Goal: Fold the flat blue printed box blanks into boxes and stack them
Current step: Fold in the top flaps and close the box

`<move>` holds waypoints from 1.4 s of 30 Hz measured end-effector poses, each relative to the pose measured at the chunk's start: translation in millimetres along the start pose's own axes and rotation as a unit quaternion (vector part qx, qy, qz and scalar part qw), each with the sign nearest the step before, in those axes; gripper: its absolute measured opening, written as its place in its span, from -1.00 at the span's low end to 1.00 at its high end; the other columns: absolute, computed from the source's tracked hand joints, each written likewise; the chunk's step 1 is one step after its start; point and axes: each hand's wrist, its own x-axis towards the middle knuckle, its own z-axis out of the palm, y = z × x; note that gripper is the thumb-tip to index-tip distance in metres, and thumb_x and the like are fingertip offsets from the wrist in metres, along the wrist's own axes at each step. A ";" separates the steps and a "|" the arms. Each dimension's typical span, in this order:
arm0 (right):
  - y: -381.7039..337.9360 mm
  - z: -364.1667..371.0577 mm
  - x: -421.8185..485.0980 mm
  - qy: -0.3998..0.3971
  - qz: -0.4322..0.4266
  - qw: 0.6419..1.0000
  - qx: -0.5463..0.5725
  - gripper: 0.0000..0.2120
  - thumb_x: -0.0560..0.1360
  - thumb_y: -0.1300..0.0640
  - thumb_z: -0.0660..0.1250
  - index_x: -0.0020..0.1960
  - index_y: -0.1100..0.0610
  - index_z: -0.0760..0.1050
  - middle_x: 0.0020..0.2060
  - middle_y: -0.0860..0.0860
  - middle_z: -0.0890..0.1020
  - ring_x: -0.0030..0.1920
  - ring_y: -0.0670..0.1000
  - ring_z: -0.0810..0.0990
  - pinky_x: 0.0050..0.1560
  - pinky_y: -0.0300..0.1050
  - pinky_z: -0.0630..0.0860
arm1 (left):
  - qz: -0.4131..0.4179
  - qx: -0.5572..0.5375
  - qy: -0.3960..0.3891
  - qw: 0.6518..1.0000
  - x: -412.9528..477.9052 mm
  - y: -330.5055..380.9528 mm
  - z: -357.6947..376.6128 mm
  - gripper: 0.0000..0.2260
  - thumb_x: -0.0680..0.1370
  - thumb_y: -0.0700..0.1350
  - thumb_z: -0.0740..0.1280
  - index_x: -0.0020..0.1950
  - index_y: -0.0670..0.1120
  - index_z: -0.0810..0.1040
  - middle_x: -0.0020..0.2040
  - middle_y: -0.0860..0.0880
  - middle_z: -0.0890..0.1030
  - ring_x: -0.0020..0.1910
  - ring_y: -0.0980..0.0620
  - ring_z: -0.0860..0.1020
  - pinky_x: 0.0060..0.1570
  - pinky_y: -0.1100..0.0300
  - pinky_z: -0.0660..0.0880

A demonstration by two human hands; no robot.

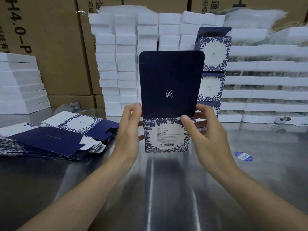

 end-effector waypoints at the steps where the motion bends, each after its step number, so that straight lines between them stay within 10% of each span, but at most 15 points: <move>1: 0.6 0.4 -0.2 0.002 0.009 1.000 -0.001 -0.64 0.54 -0.33 0.32 0.26 -0.20 0.50 0.07 -0.16 0.67 0.02 -0.09 0.65 0.06 0.06 0.59 | -0.002 0.010 -0.003 1.000 -1.3 -0.5 0.8 -0.50 0.55 0.44 0.17 0.25 0.13 0.56 0.15 0.17 0.70 0.11 0.21 0.66 0.05 0.03 0.60; 7: 10.0 3.6 1.1 -0.010 0.039 0.999 -0.016 -0.70 0.60 -0.27 0.36 0.22 -0.13 0.53 0.04 -0.12 0.68 0.02 -0.07 0.65 0.07 0.04 0.58 | -0.034 0.059 0.014 0.998 -4.4 -1.9 3.8 -0.54 0.48 0.47 0.27 0.14 0.15 0.54 0.15 0.07 0.65 0.19 0.08 0.64 0.32 -0.19 0.54; 16: 18.1 4.2 1.1 0.001 0.064 0.998 0.001 -0.73 0.61 -0.30 0.29 0.01 -0.11 0.53 -0.11 -0.20 0.64 -0.10 -0.14 0.57 -0.13 -0.33 0.44 | -0.068 0.073 0.022 0.995 -5.6 -5.2 6.1 -0.59 0.55 0.37 0.34 0.10 0.05 0.55 0.09 -0.03 0.66 0.13 -0.08 0.65 0.21 -0.26 0.59; 32: 18.3 9.6 7.1 0.007 0.094 0.994 0.052 -0.87 0.60 -0.06 0.40 0.12 -0.13 0.49 -0.05 -0.10 0.61 -0.22 -0.26 0.55 -0.22 -0.43 0.41 | -0.079 0.106 0.038 0.991 2.2 -11.9 3.5 -0.75 0.60 0.16 0.41 0.19 0.16 0.43 0.06 0.00 0.63 0.09 -0.04 0.64 0.17 -0.19 0.61; 39: 14.1 11.4 5.3 -0.023 0.041 0.999 0.003 -0.86 0.65 -0.02 0.30 0.04 -0.24 0.61 0.12 -0.26 0.48 -0.15 -0.16 0.62 -0.02 -0.24 0.46 | 0.224 0.268 0.011 0.937 -1.1 -9.6 -0.4 -0.79 0.66 -0.16 0.38 0.16 0.16 0.67 0.31 0.22 0.57 0.43 0.19 0.43 0.42 0.19 0.35; 42: 15.7 9.9 6.0 -0.030 0.035 0.999 -0.006 -0.89 0.66 -0.05 0.33 0.03 -0.20 0.63 0.11 -0.22 0.51 -0.06 -0.19 0.61 -0.05 -0.39 0.44 | 0.290 0.328 -0.021 0.899 -1.4 -12.6 -1.8 -0.84 0.66 -0.11 0.38 0.14 0.10 0.72 0.15 0.24 0.68 0.30 0.18 0.56 0.34 -0.05 0.45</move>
